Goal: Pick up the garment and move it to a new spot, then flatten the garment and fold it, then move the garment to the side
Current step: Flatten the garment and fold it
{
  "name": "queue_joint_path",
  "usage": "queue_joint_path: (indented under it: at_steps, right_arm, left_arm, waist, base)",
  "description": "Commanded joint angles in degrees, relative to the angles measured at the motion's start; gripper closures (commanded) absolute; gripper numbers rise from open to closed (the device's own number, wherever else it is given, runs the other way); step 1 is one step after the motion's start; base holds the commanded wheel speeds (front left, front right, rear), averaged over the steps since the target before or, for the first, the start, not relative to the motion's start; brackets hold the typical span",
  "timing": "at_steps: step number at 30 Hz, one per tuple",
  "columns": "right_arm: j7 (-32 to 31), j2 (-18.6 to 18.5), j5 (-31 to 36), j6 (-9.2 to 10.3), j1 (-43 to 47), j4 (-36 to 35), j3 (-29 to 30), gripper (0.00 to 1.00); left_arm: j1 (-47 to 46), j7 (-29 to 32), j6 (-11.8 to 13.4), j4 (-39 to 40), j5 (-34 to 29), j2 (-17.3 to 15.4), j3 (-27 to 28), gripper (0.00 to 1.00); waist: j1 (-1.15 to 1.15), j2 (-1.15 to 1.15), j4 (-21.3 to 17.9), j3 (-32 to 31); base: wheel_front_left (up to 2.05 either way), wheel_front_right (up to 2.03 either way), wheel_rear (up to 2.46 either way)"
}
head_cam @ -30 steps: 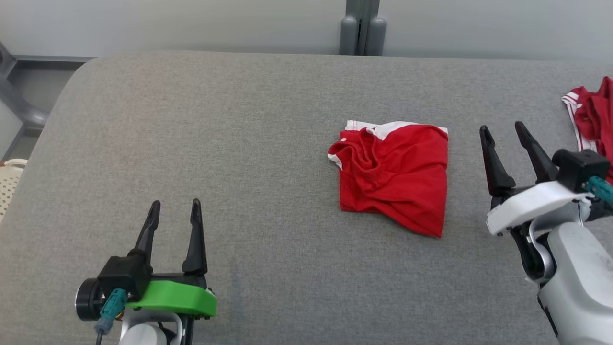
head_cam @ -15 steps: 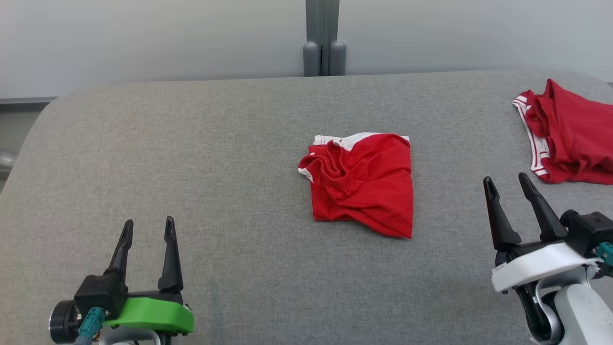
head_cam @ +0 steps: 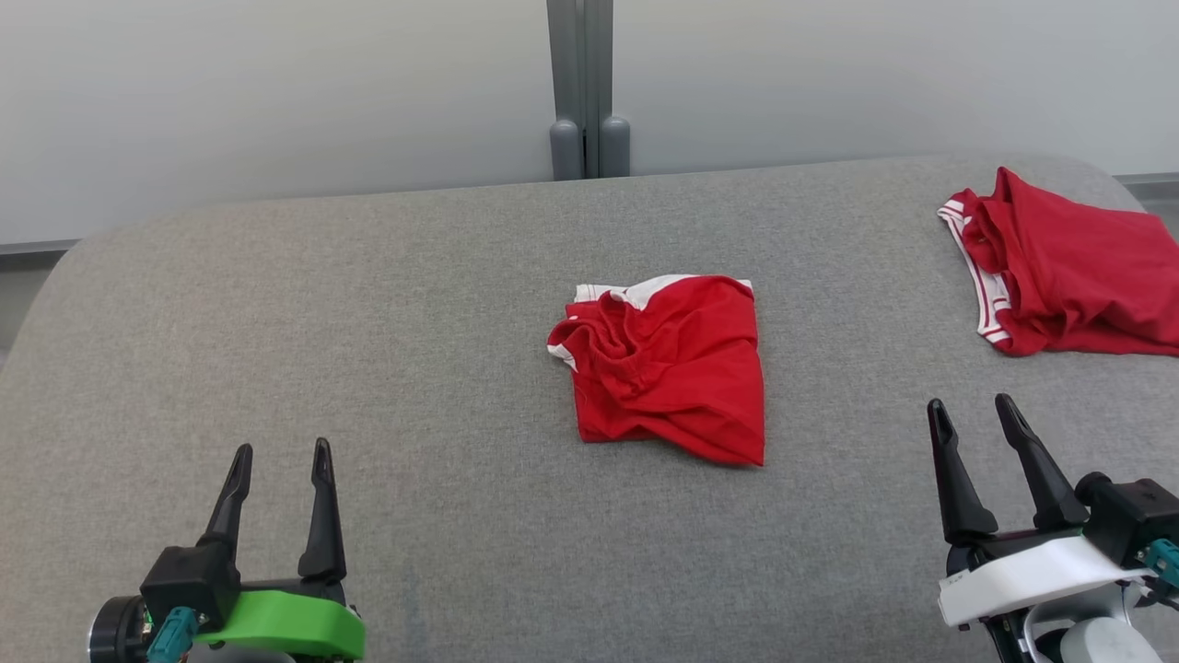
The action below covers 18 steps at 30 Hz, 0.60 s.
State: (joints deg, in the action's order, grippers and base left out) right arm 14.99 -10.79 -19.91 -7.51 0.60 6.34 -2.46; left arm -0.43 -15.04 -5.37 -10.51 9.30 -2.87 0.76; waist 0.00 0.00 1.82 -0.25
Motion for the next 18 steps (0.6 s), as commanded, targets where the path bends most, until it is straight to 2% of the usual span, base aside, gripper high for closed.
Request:
queue_joint_path:
  at_steps: [1, 18]
  right_arm:
    - [0.2, 0.2, 0.6, 0.07, 0.8, -0.5, 0.2, 0.00]
    - [-1.8, 1.8, 3.6, 0.07, 2.6, -4.1, 0.6, 0.00]
  left_arm:
    - [1.0, -0.1, -0.3, -0.2, -0.7, -0.2, 0.2, 0.00]
    - [0.9, -0.1, 0.3, 0.3, -1.6, -0.2, -0.2, 0.00]
  waist:
    - [0.00, 0.00, 0.1, 0.0]
    - [0.00, 0.00, 0.7, 0.4]
  base:
    - [0.00, 0.00, 0.00]
    - [0.00, 0.00, 0.00]
